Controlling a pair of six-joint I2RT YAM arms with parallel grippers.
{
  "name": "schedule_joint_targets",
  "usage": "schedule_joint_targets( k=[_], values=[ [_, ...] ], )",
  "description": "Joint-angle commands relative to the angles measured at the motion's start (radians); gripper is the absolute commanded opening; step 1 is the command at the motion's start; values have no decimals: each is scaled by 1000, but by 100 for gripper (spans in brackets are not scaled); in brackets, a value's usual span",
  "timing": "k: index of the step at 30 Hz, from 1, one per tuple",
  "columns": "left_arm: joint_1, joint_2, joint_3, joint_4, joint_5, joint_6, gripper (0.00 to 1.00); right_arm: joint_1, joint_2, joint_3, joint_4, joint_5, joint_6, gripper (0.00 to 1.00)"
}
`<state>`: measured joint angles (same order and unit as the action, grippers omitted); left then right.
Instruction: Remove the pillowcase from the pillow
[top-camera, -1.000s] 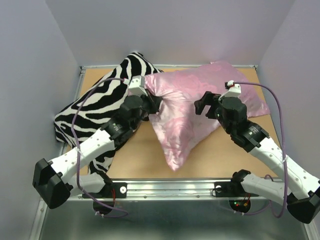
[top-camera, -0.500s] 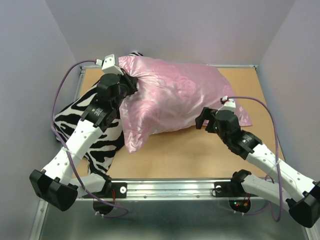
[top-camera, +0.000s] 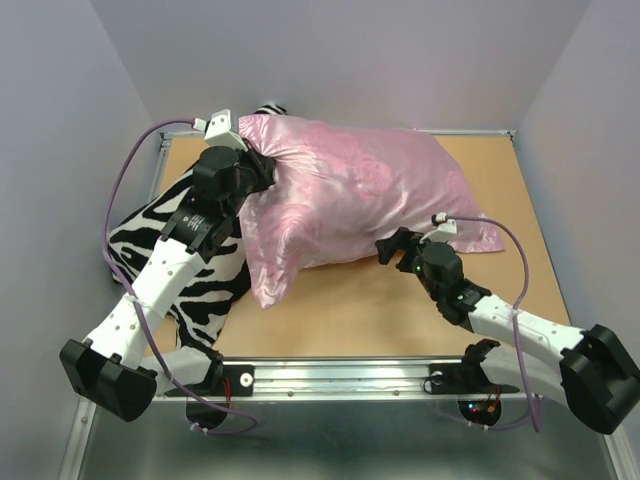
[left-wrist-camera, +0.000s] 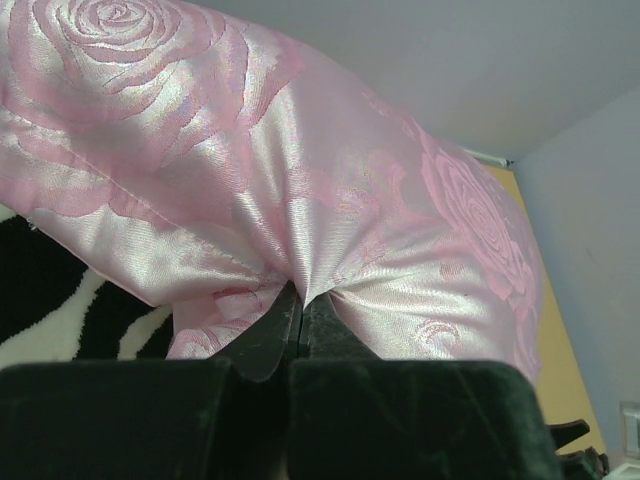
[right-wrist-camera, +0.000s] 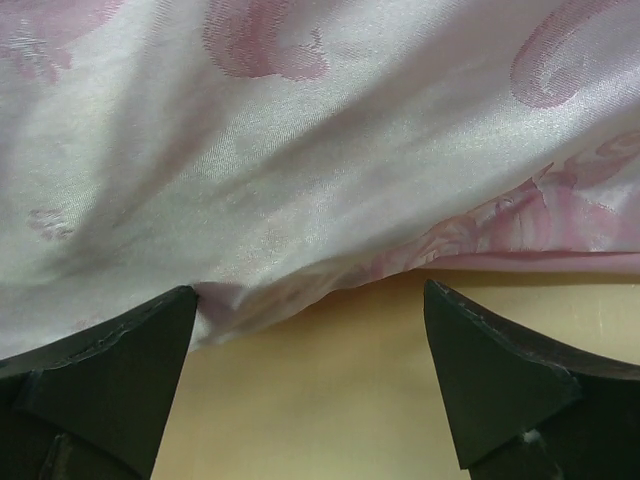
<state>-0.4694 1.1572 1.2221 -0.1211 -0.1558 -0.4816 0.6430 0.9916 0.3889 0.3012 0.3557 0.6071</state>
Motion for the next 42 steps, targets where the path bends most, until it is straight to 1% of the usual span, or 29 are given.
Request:
schedule_joint_targets(
  k=[1,2,5,7,8,9,10,11,12,14,15,17,18,20,22,24,25,26,27,28,29,30,31,34,36,37,38,41,42],
  values=[
    [-3,-47,76,89,33,8,0,7,108,-48,326,86,10,100],
    [-3,-47,77,86,36,6,0,7,125,-54,395,98,2,100],
    [-3,-53,76,74,44,9,0,6,199,-58,485,149,-15,99],
    [-3,-59,77,61,44,14,0,6,222,-42,496,166,-23,82],
    [-3,-62,79,58,44,18,0,6,225,-29,498,173,-32,67],
    [-3,-66,77,55,44,23,0,6,213,-22,498,175,-41,25],
    [-3,-68,79,48,41,26,0,6,191,-21,497,170,-52,11],
    [-3,-70,79,43,39,40,0,6,167,-9,455,172,-55,1],
    [-3,-71,80,40,39,47,0,6,107,8,414,186,-55,0],
    [-3,-67,85,28,39,63,0,6,43,47,325,184,-81,1],
    [-3,-62,88,20,39,81,0,6,-29,91,226,187,-90,1],
    [-3,-60,89,0,30,98,0,6,-92,142,136,186,-107,1],
    [-3,-63,86,-5,27,109,0,6,-137,203,43,180,-121,1],
    [-3,-68,79,-20,38,120,0,7,-172,261,-63,154,-145,1],
    [-5,-73,74,-52,73,135,0,6,-209,356,-120,122,-156,1],
    [-6,-82,68,-78,85,143,0,7,-212,466,-190,68,-174,0],
    [-8,-89,48,-86,88,143,0,6,-176,519,-223,45,-182,1],
    [-8,-99,37,-86,84,140,0,6,-142,563,-303,16,-190,1],
    [-8,-108,27,-81,81,138,0,7,-111,594,-360,-48,-187,1],
    [-8,-117,25,-83,79,140,0,7,-85,611,-384,-84,-181,4],
    [-8,-119,28,-86,79,140,0,7,-50,591,-395,-116,-170,13],
    [-8,-117,36,-94,81,143,0,7,-41,561,-393,-145,-133,36],
    [-8,-116,40,-97,84,143,0,7,-31,530,-389,-146,-118,46],
    [-8,-117,47,-103,90,141,0,7,-57,398,-360,-123,-60,65],
    [-8,-116,57,-114,91,147,0,7,-100,297,-329,-106,-18,72],
    [-8,-117,60,-117,90,150,0,7,-138,266,-323,-98,-6,77],
    [-8,-119,63,-121,90,153,0,6,-169,218,-317,-89,14,80],
    [-8,-117,70,-126,94,156,0,7,-195,150,-310,-80,55,81],
    [-8,-116,71,-126,94,155,0,6,-202,125,-275,-74,63,82]
  ],
)
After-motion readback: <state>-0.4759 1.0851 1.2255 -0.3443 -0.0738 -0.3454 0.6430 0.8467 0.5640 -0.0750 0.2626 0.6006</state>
